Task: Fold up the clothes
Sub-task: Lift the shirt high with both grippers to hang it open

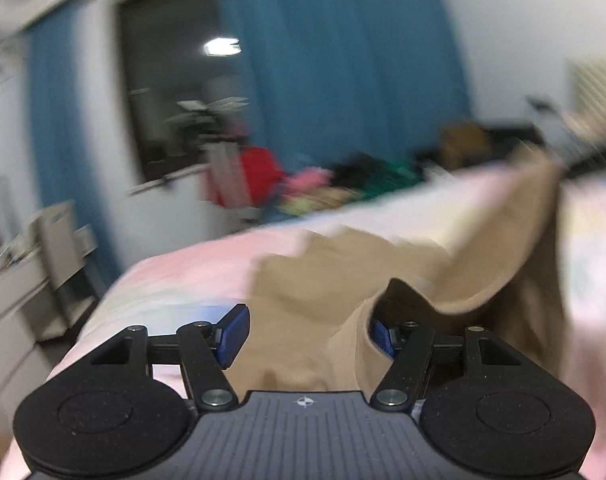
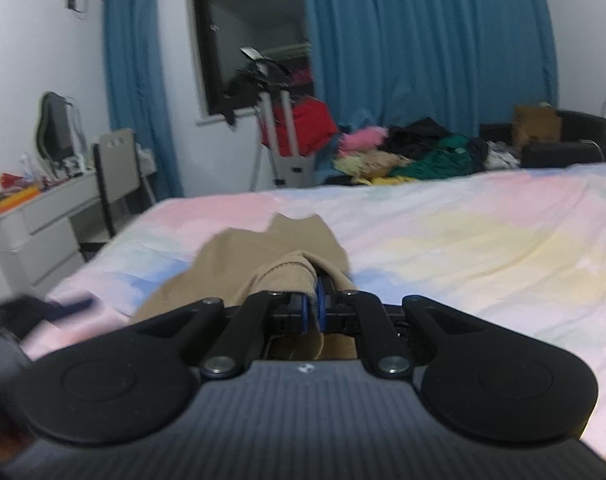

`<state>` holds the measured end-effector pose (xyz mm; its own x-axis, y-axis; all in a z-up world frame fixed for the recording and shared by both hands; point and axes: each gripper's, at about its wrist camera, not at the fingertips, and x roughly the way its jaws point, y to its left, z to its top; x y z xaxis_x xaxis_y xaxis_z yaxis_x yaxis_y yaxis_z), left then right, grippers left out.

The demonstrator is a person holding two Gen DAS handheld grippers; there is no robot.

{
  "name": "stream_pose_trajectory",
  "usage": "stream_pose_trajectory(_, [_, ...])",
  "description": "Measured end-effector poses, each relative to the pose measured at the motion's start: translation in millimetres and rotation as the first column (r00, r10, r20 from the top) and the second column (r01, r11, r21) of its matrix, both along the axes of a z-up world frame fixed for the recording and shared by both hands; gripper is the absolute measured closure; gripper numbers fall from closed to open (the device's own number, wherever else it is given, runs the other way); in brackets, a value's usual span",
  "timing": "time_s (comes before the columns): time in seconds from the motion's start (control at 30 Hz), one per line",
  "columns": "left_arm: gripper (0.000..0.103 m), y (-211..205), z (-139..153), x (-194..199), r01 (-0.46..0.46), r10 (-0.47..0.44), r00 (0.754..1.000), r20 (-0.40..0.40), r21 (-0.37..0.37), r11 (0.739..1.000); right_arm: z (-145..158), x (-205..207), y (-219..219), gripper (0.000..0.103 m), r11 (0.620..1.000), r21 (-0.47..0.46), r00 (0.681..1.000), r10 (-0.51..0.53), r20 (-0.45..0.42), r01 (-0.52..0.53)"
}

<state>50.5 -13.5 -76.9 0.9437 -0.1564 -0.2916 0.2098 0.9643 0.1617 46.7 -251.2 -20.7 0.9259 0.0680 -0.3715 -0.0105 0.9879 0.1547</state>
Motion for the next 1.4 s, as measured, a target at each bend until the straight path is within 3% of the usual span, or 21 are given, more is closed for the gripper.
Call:
stream_pose_trajectory(0.1, [0.037, 26, 16, -1, -0.081, 0.088, 0.995, 0.040, -0.156, 0.984, -8, 7, -1, 0.080, 1.000, -0.022, 0.998, -0.018, -0.054, 0.016])
stream_pose_trajectory(0.17, [0.037, 40, 27, -6, -0.102, 0.123, 0.990, 0.069, -0.252, 0.962, -14, 12, 3, 0.078, 0.998, -0.060, 0.996, -0.015, -0.092, 0.010])
stream_pose_trajectory(0.27, [0.037, 51, 36, -11, -0.125, 0.163, 0.982, 0.100, -0.312, 0.942, -22, 17, 10, 0.050, 0.991, -0.131, 0.991, -0.015, -0.136, -0.003])
stream_pose_trajectory(0.33, [0.037, 54, 40, -14, -0.128, 0.170, 0.980, 0.108, -0.318, 0.939, -25, 18, 13, 0.043, 0.986, -0.169, 0.989, -0.020, -0.150, -0.006])
stream_pose_trajectory(0.5, [0.037, 50, 42, -19, -0.121, 0.152, 0.982, 0.110, -0.254, 0.960, -33, 25, 15, 0.040, 0.969, -0.244, 0.974, -0.027, -0.224, -0.030])
stream_pose_trajectory(0.67, [0.037, 39, 36, -18, -0.140, 0.154, 0.985, 0.076, -0.163, 0.977, -58, 36, 21, 0.040, 0.953, -0.284, 0.935, -0.001, -0.356, -0.107])
stream_pose_trajectory(0.83, [0.034, 28, 31, -17, -0.155, 0.158, 0.986, 0.043, -0.069, 0.986, -32, 25, -10, 0.040, 0.977, -0.184, 0.973, -0.142, -0.184, 0.108])
stream_pose_trajectory(0.9, [0.034, 19, 19, -5, -0.165, 0.165, 0.985, -0.045, 0.006, 0.986, -27, 20, -21, 0.040, 0.971, -0.152, 0.972, -0.204, -0.121, 0.185])
stream_pose_trajectory(1.0, [0.034, 11, 1, 9, -0.158, 0.160, 0.972, -0.174, 0.027, 0.987, -26, 14, -19, 0.039, 0.944, -0.201, 0.961, -0.273, -0.037, 0.261])
stream_pose_trajectory(1.1, [0.029, 9, -5, 12, -0.182, 0.182, 0.961, -0.207, 0.017, 0.983, -23, 14, -16, 0.039, 0.931, -0.231, 0.957, -0.291, 0.002, 0.284])
stream_pose_trajectory(1.17, [0.027, 18, 5, 12, -0.201, 0.191, 0.962, -0.197, -0.028, 0.979, -12, 18, -18, 0.038, 0.932, -0.215, 0.955, -0.296, 0.010, 0.291])
stream_pose_trajectory(1.23, [0.027, 27, 24, 11, -0.221, 0.207, 0.965, -0.161, -0.076, 0.972, 7, 21, -22, 0.030, 0.934, -0.197, 0.954, -0.297, 0.032, 0.298])
stream_pose_trajectory(1.4, [0.026, 42, 118, 1, -0.271, 0.285, 0.957, 0.054, -0.182, 0.945, 93, 28, -17, 0.030, 0.954, -0.124, 0.954, -0.254, 0.159, 0.274])
